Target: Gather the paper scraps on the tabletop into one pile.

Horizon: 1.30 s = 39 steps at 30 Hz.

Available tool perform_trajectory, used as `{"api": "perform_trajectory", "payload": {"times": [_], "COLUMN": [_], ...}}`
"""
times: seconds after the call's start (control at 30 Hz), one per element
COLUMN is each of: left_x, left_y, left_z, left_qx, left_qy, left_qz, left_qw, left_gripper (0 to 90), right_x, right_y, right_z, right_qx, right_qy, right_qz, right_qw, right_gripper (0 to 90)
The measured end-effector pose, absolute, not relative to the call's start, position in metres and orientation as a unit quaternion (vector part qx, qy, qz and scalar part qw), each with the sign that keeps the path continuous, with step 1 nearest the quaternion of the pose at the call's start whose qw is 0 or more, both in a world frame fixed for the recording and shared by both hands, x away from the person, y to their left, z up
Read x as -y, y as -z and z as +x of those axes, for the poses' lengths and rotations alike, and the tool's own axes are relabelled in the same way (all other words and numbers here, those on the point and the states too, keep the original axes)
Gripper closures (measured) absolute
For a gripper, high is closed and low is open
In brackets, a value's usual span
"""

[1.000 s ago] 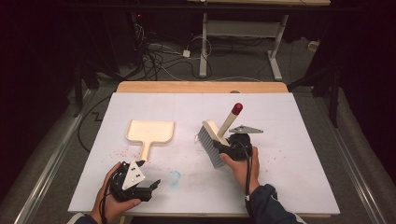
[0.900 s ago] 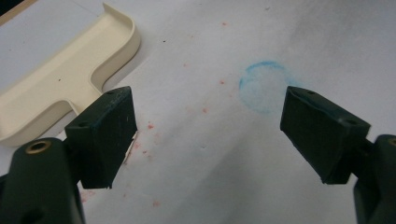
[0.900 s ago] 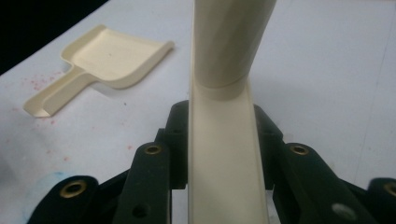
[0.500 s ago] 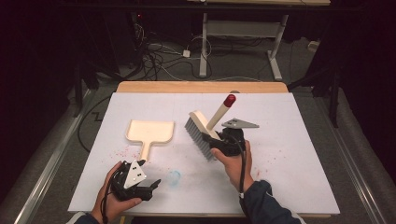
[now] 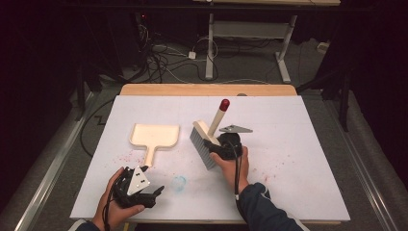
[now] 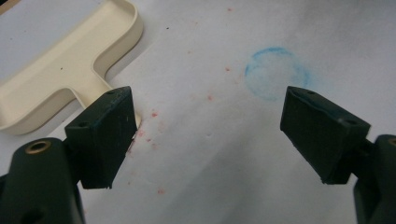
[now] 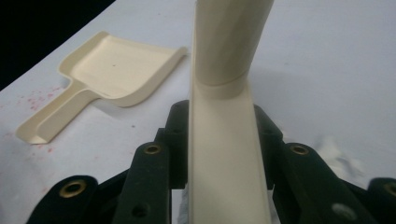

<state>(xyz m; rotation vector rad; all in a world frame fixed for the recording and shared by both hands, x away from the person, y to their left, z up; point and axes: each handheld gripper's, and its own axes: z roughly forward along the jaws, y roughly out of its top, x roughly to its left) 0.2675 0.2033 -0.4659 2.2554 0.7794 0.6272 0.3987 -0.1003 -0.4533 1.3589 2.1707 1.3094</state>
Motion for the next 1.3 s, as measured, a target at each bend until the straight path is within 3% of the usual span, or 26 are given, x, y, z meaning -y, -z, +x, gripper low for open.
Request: {"api": "perform_trajectory", "payload": {"times": [0.37, 0.8, 1.3], "left_x": [-0.199, -0.2, -0.199], "left_y": [0.466, 0.465, 0.465], "left_z": [0.268, 0.268, 0.267], "left_qx": [-0.295, -0.295, -0.285], "left_qy": [-0.238, -0.247, -0.248], "left_qz": [0.868, 0.869, 0.874], "left_qw": [0.32, 0.31, 0.304], "left_gripper": [17.8, 17.8, 17.8], "right_x": [0.15, 0.179, 0.187], "right_y": [0.441, 0.392, 0.423], "right_z": [0.385, 0.347, 0.332], "right_qx": [-0.733, -0.809, -0.887], "right_qy": [-0.465, -0.505, -0.444], "right_qz": [0.479, 0.275, 0.111], "right_qw": [0.132, 0.124, 0.054], "right_gripper": [67.5, 67.5, 67.4]}}
